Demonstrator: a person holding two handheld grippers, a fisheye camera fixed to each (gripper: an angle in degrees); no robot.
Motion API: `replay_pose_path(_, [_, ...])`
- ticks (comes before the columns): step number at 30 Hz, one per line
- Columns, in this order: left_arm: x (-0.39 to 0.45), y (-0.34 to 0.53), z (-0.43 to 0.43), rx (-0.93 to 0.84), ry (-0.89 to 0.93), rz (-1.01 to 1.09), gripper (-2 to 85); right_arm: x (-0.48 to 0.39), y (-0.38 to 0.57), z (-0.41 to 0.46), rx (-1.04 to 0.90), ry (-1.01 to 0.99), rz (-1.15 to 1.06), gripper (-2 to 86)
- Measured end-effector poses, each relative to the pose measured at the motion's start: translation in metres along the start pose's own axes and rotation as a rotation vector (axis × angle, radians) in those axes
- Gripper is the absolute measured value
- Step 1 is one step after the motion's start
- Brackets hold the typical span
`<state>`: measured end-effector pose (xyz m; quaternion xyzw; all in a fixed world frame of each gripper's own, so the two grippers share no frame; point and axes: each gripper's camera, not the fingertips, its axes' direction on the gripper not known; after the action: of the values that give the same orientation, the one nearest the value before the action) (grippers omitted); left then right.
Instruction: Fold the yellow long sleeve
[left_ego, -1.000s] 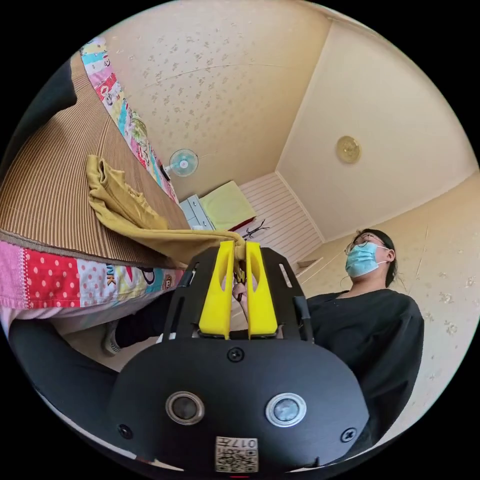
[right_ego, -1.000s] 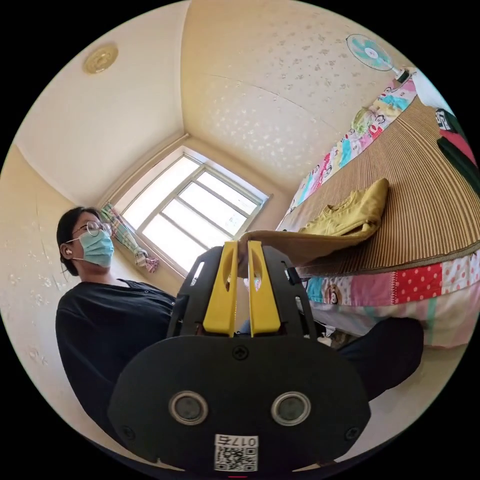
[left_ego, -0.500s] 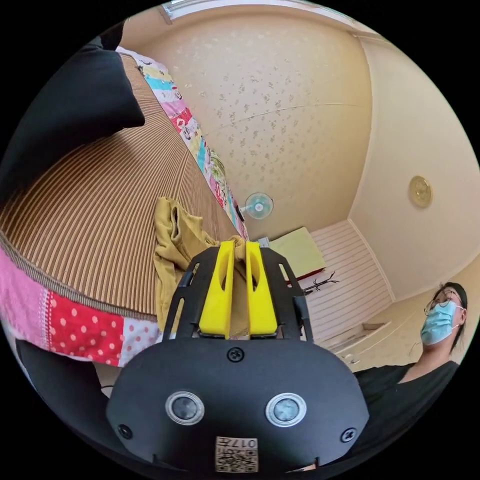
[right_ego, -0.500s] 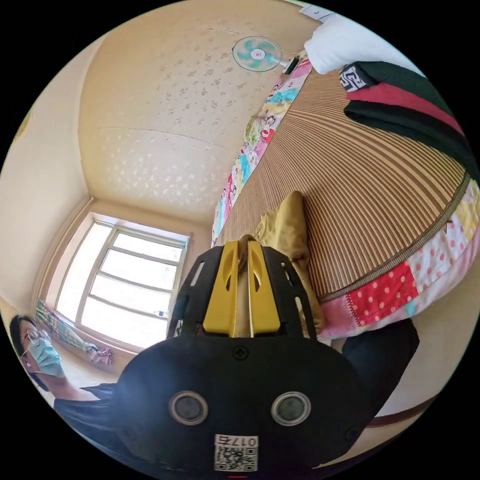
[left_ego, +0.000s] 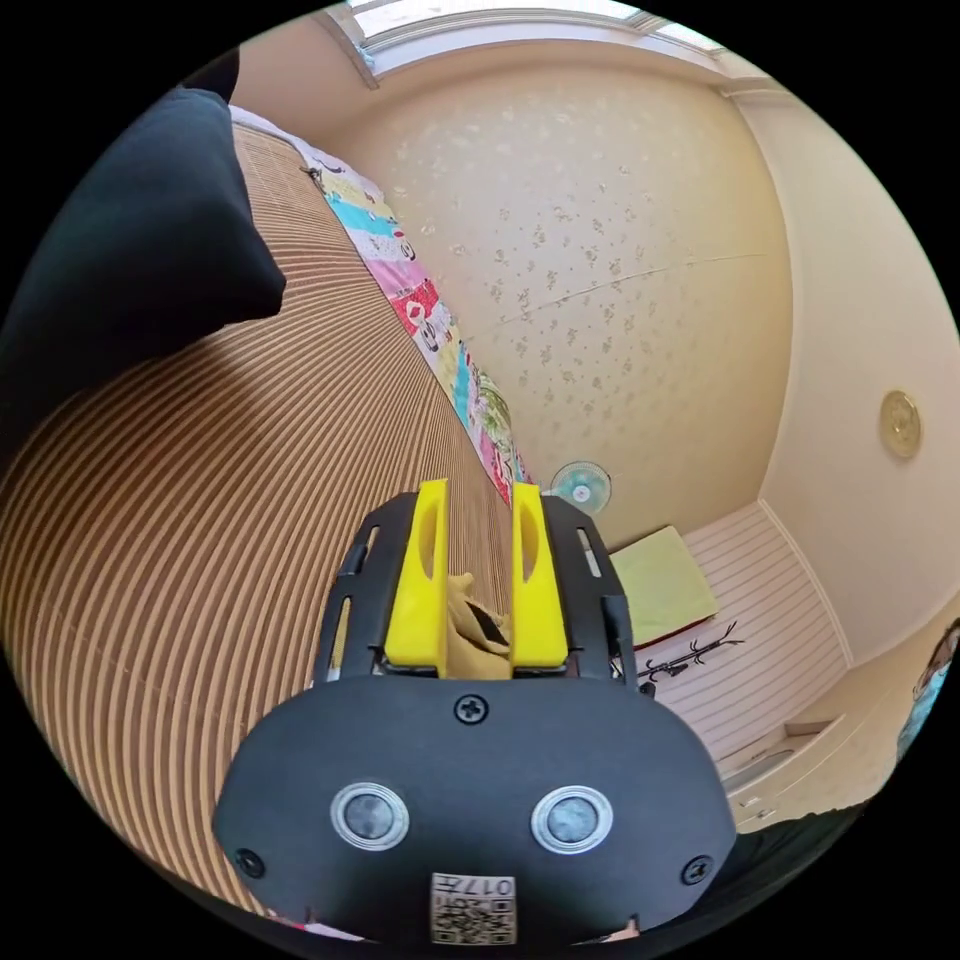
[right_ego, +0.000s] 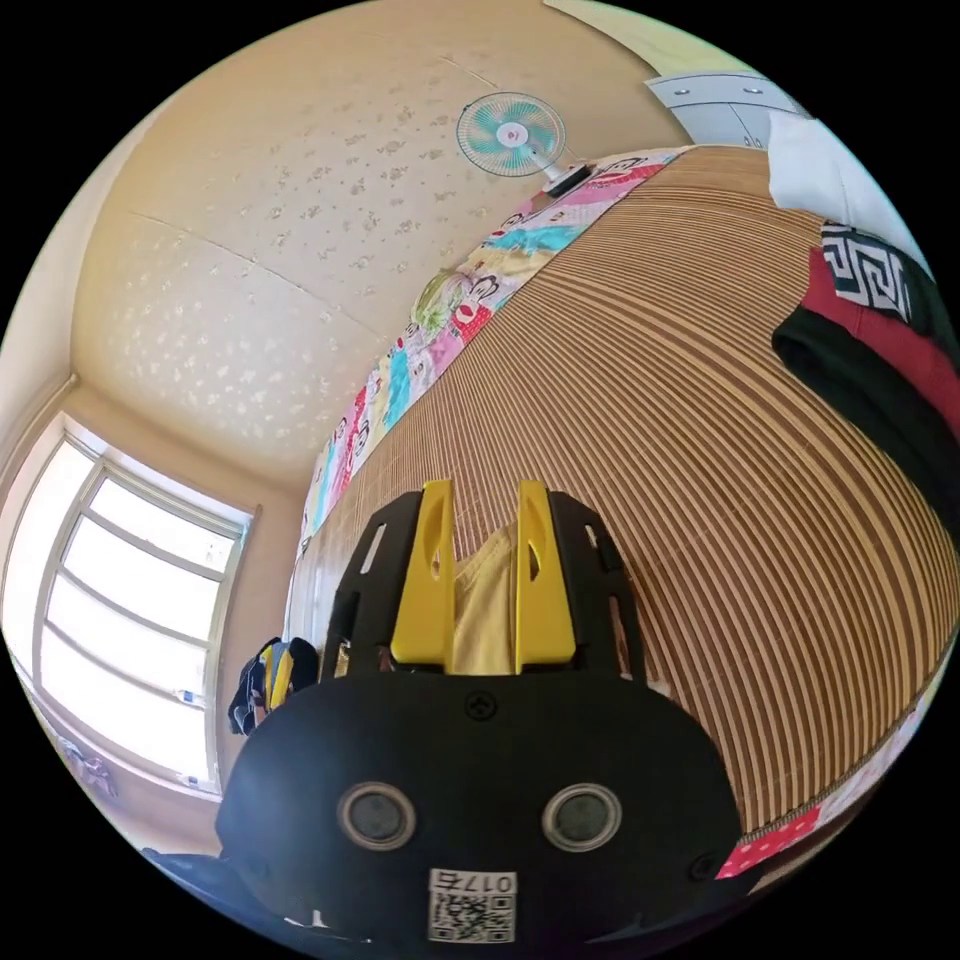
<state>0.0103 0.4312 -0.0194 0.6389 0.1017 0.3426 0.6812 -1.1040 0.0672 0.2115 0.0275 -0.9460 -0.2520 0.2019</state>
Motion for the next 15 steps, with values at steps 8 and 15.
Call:
replay_pose_path(8, [0.009, 0.077, -0.031, -0.298, -0.184, 0.13, 14.9, -0.038, 0.117, 0.028, -0.122, 0.203, -0.444, 9.8])
replay_pose_path(15, [0.004, 0.151, -0.05, -0.405, -0.176, 0.019, 15.7, 0.007, 0.172, 0.016, -0.144, 0.265, -0.281, 13.9])
